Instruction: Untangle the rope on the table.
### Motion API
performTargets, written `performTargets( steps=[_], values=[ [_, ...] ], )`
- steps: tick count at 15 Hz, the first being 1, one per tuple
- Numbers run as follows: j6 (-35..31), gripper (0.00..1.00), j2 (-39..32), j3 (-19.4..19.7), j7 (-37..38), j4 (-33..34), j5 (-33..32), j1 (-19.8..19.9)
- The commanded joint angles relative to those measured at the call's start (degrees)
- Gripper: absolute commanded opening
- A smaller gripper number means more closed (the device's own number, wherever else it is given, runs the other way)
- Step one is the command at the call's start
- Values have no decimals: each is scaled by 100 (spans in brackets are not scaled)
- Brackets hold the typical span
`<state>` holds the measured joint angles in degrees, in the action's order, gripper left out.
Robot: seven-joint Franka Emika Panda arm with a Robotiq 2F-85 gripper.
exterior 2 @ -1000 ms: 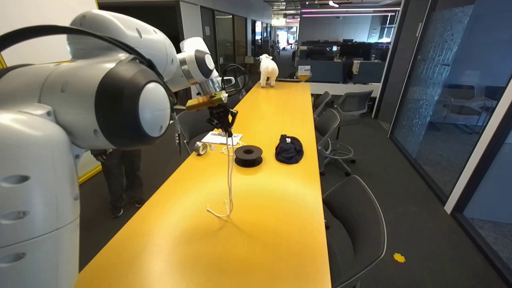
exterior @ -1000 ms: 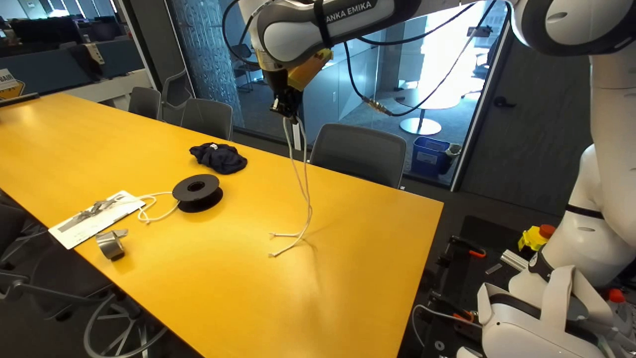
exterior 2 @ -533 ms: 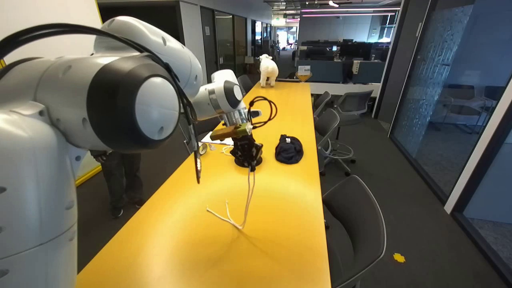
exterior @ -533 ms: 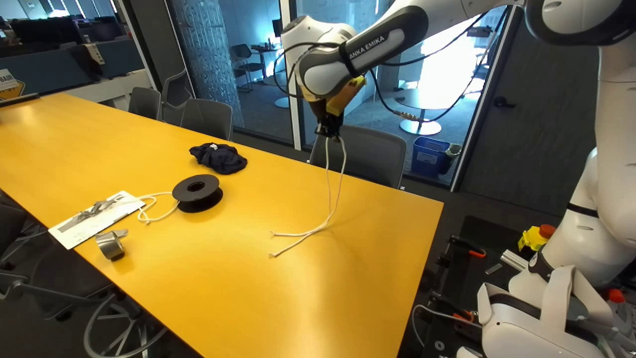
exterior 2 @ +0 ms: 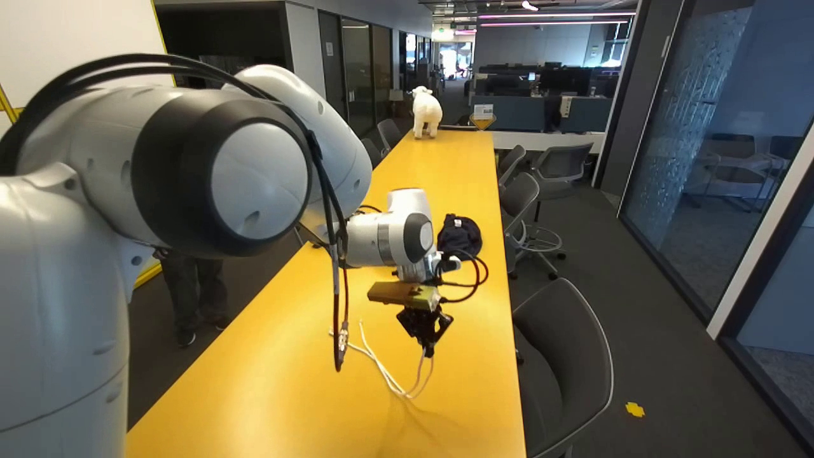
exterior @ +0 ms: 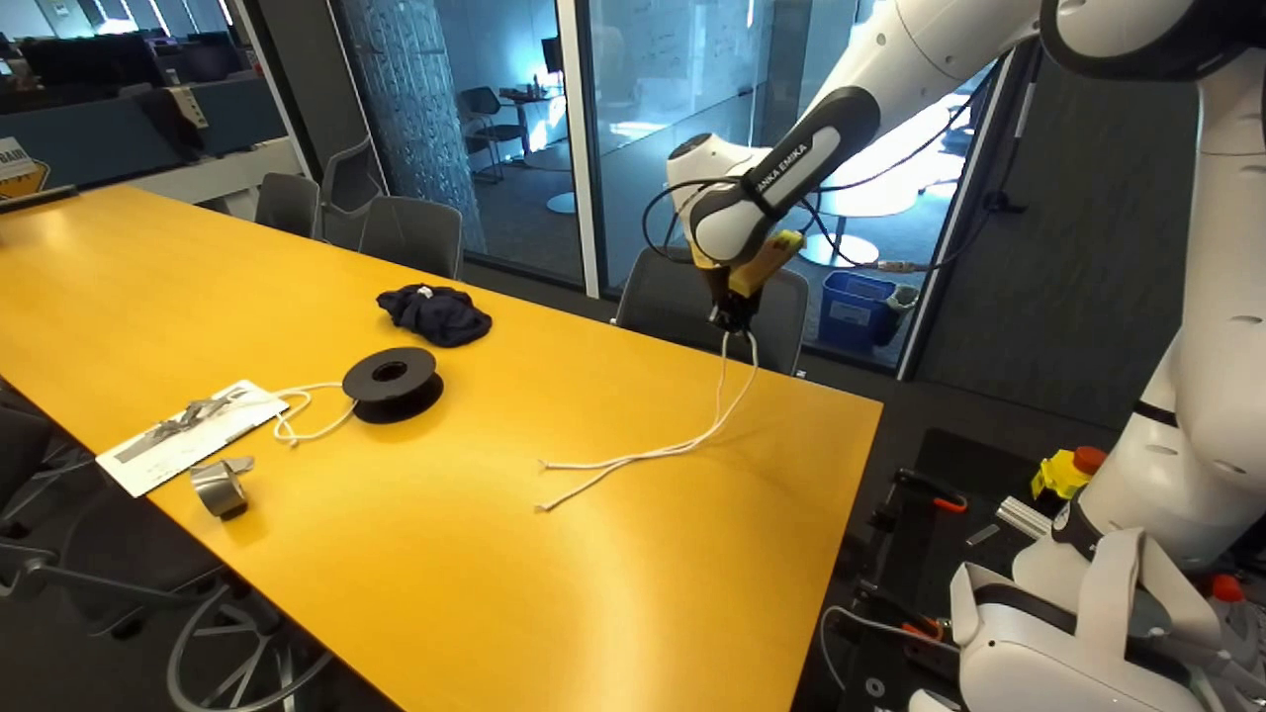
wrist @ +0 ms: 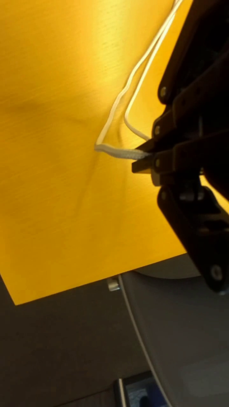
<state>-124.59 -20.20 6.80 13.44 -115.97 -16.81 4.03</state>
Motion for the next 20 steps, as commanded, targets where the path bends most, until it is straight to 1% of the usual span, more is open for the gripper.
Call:
performTargets(
  steps=[1,4,7,12,16,17,18,20],
  values=[
    [-771,5,45,90,-225,-701,532,292],
    [-1225,5,-159,102,-524,-1043,1025,549],
    [-1463,5,-372,58,-894,-1194,1538,773],
    [-1615,5,-628,9,-1382,-1263,2160,1012],
    [-1600,5,-701,39,-1453,-1249,2354,1048],
    [-1577,30,-697,69,-1390,-1249,2364,1029],
    [-1573,32,-675,110,-1315,-1260,2335,993],
    [-1575,44,-636,175,-1189,-1286,2283,945]
  ],
)
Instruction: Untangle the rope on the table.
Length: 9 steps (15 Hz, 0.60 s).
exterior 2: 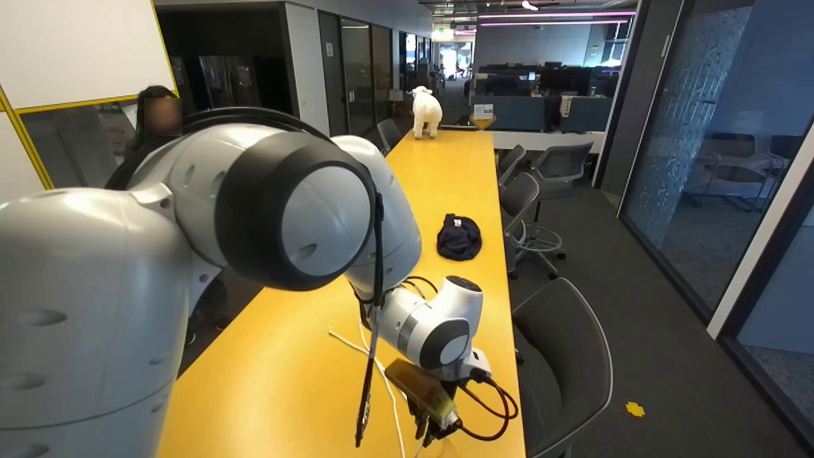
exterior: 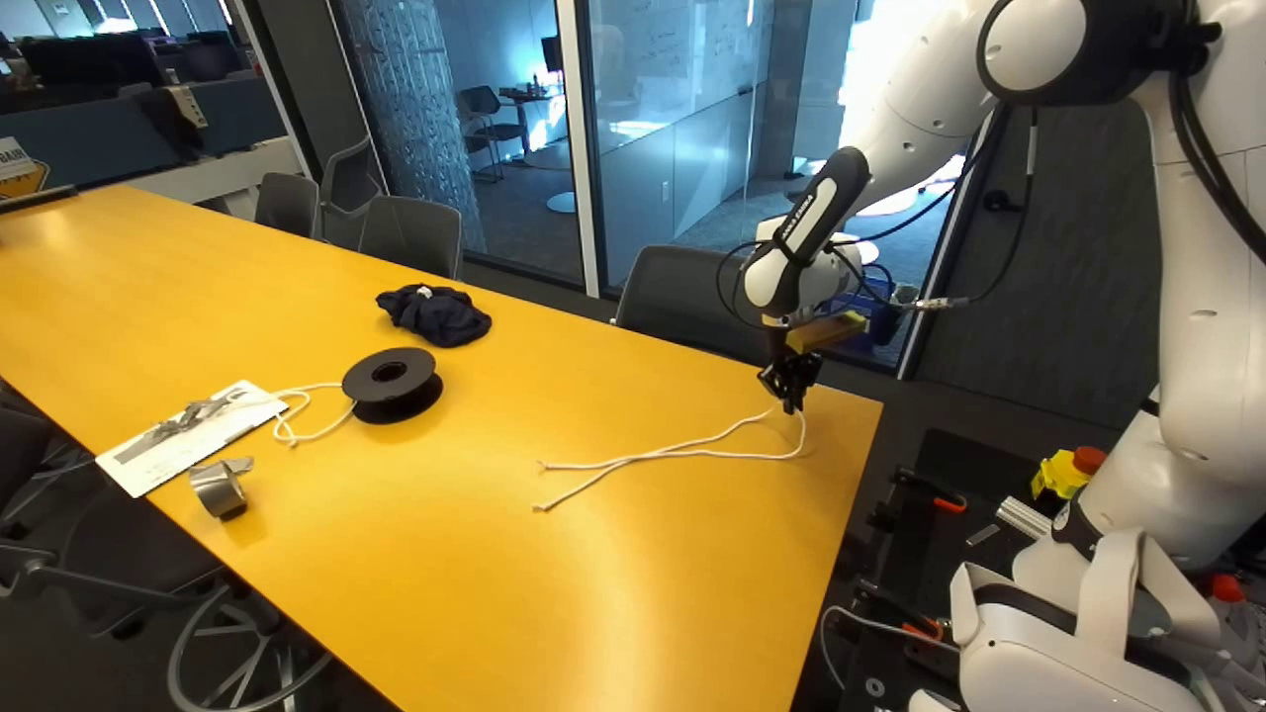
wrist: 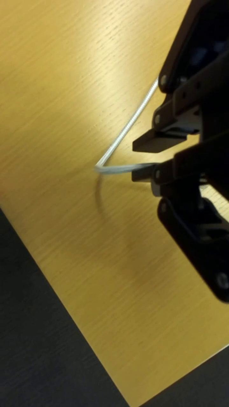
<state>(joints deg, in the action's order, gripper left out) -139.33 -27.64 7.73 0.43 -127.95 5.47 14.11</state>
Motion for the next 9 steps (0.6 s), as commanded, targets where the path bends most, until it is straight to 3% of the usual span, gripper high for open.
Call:
performTargets(
  steps=[1,7,9],
  values=[
    [-85,53,125,108,166,-91,33,-82],
    [100,98,214,105,309,202,-473,-491],
    [226,100,194,64,332,468,-796,-748]
  ],
)
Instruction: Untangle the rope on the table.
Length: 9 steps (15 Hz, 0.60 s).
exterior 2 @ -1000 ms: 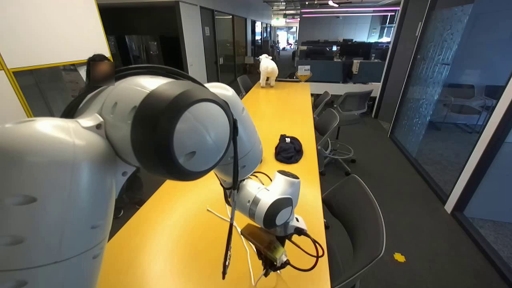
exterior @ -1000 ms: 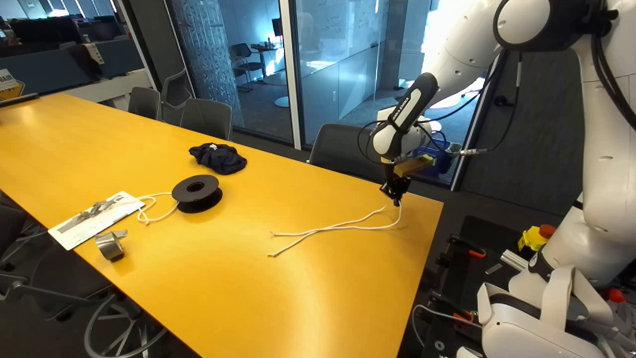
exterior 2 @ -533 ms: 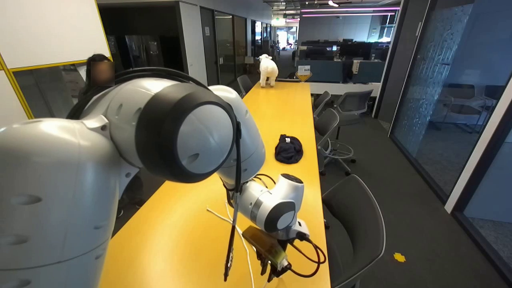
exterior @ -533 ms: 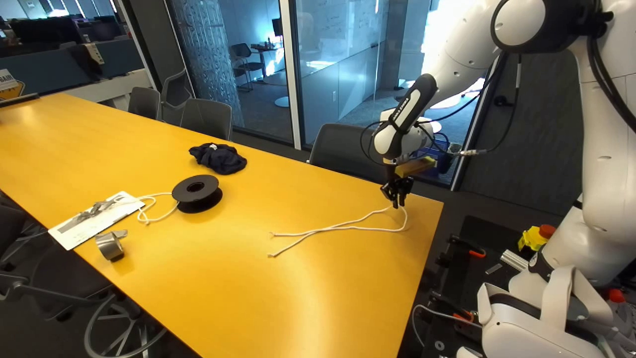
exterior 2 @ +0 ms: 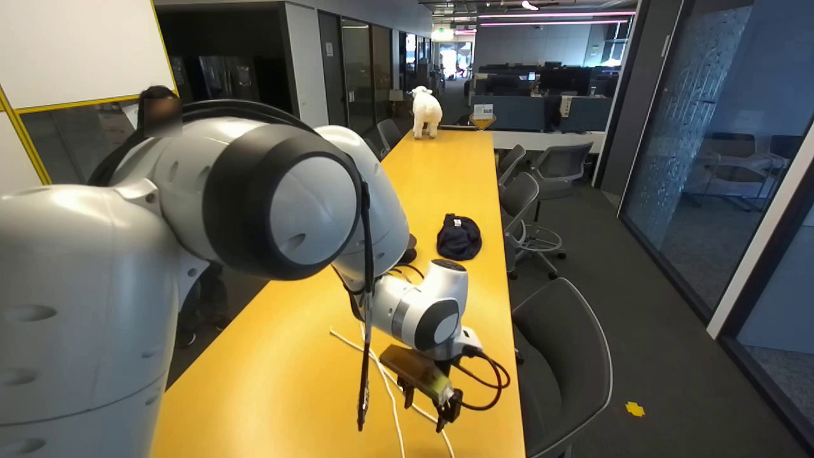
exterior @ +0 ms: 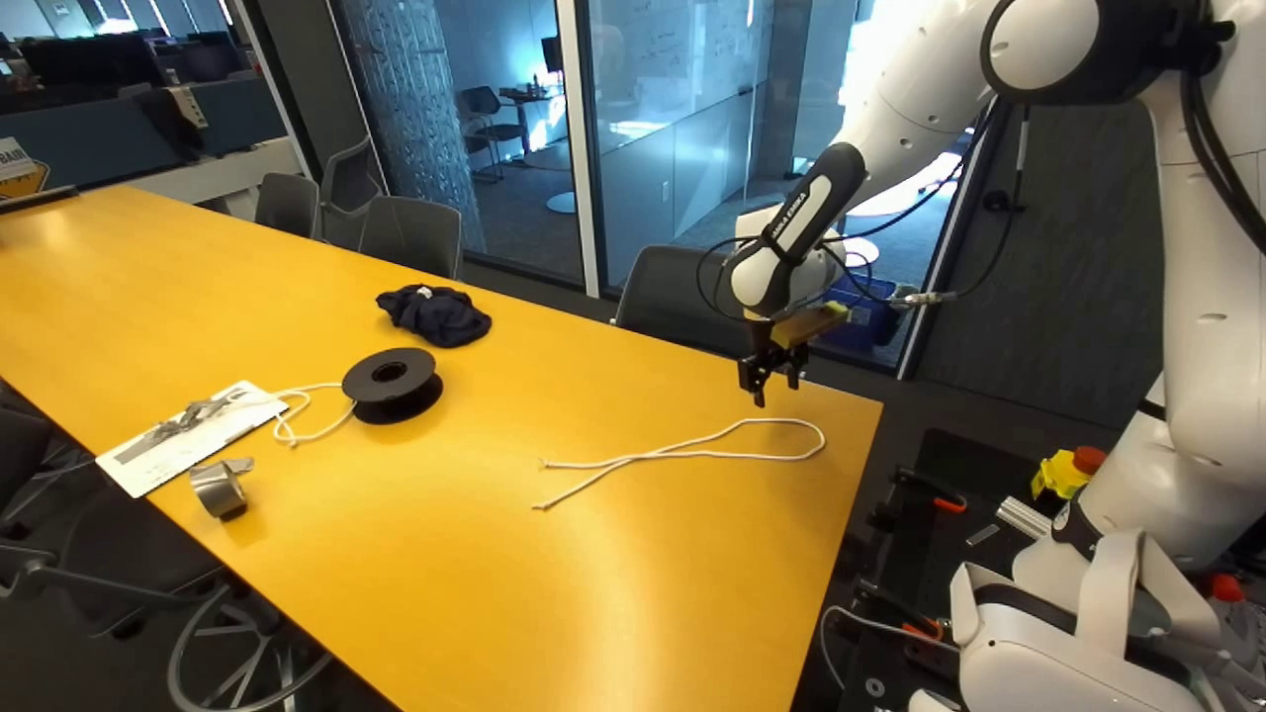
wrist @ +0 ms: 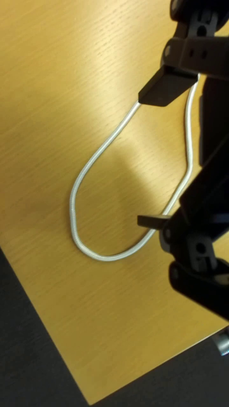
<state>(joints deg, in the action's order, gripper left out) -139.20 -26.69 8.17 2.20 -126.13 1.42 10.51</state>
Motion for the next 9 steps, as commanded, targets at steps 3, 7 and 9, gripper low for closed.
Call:
performTargets(
  steps=[3,7,9],
  values=[
    [466,100,-70,-155,-48,823,-825,-731],
    [783,100,-426,-515,-486,1572,-1057,-990],
    [739,100,-625,-676,-746,1864,-1157,-1094]
  ],
)
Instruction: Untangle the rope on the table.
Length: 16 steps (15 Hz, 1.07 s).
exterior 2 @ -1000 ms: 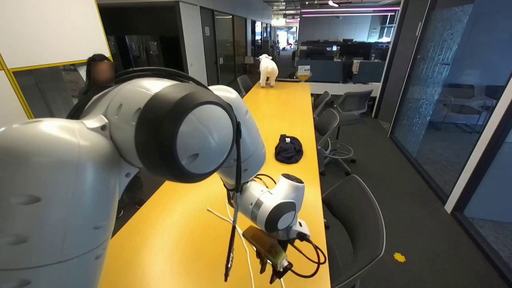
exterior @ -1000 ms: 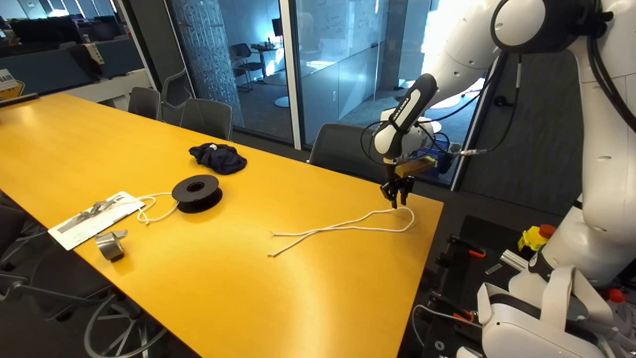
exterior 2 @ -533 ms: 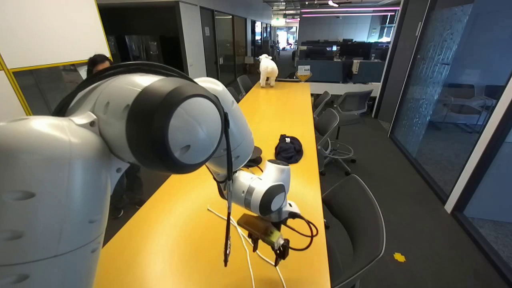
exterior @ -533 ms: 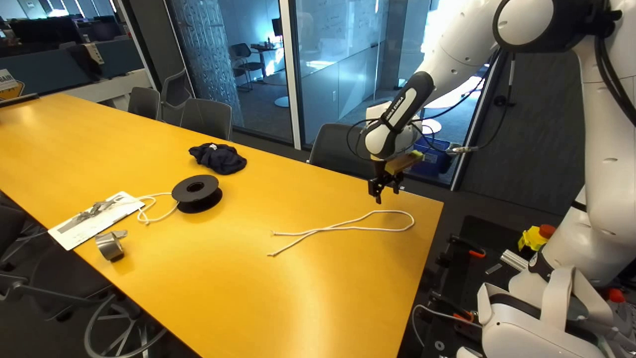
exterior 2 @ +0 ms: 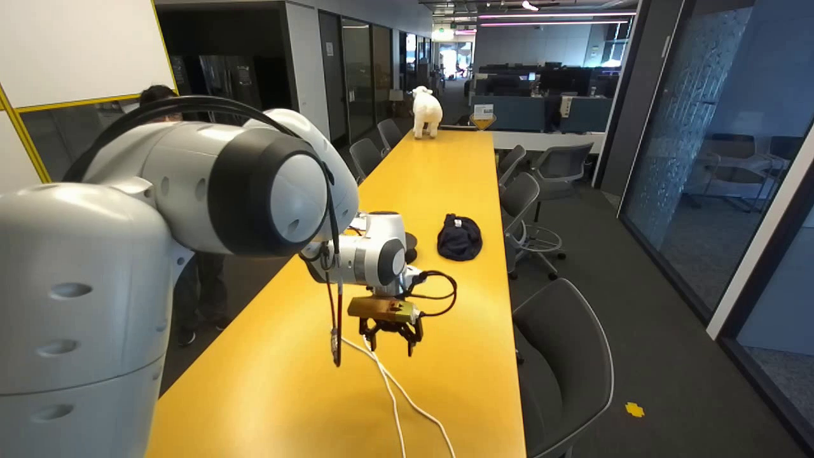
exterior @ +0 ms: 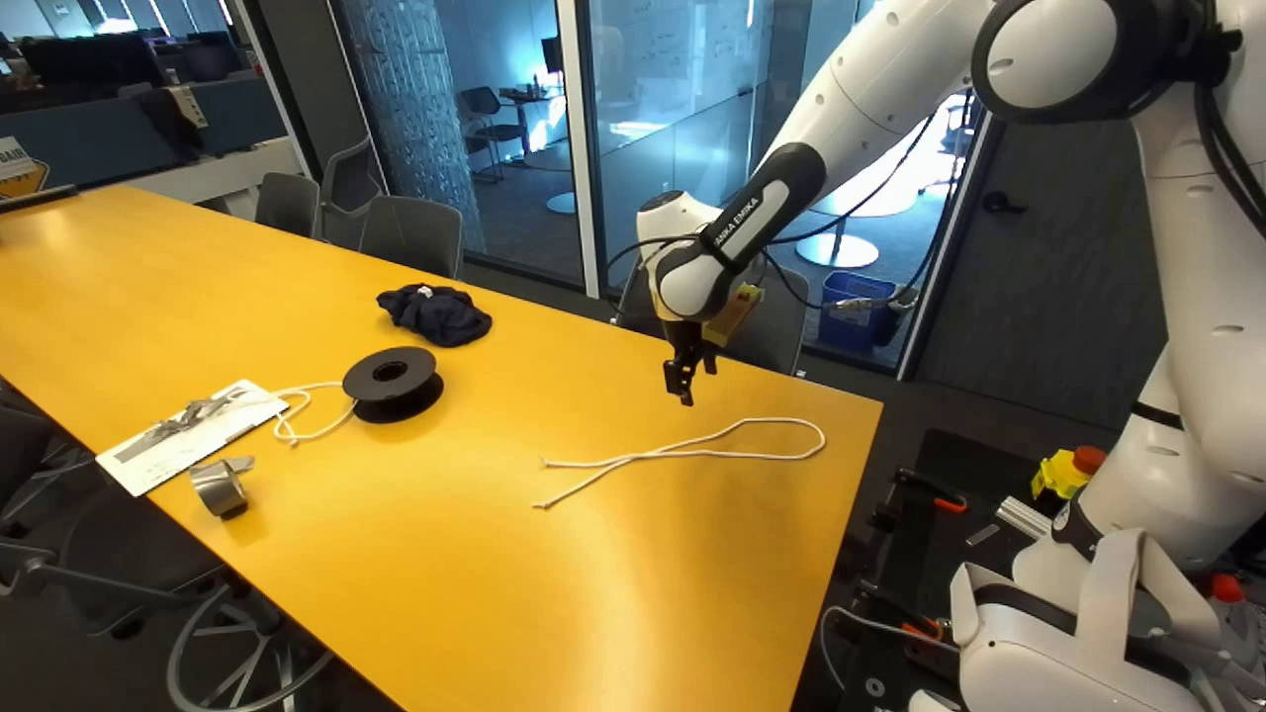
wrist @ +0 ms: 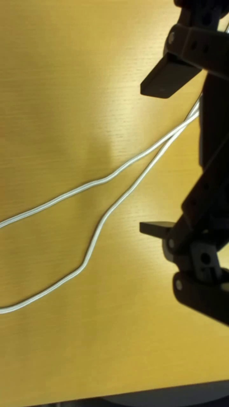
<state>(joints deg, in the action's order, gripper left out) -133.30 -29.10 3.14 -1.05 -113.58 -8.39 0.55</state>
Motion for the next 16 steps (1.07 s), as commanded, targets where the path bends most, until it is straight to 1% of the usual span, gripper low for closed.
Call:
performTargets(
  steps=[1,5,8,11,14,16],
  values=[
    [55,100,-488,-260,-571,727,-204,-140],
    [-100,100,-1082,-596,-1145,1328,-220,-270],
    [-144,100,-1548,-766,-1722,1810,-346,-334],
    [-190,100,-2007,-894,-2110,2377,-382,-397],
    [-195,100,-2489,-980,-2295,2980,-311,-436],
    [-171,100,-2826,-1008,-2293,3402,-257,-461]
  ],
)
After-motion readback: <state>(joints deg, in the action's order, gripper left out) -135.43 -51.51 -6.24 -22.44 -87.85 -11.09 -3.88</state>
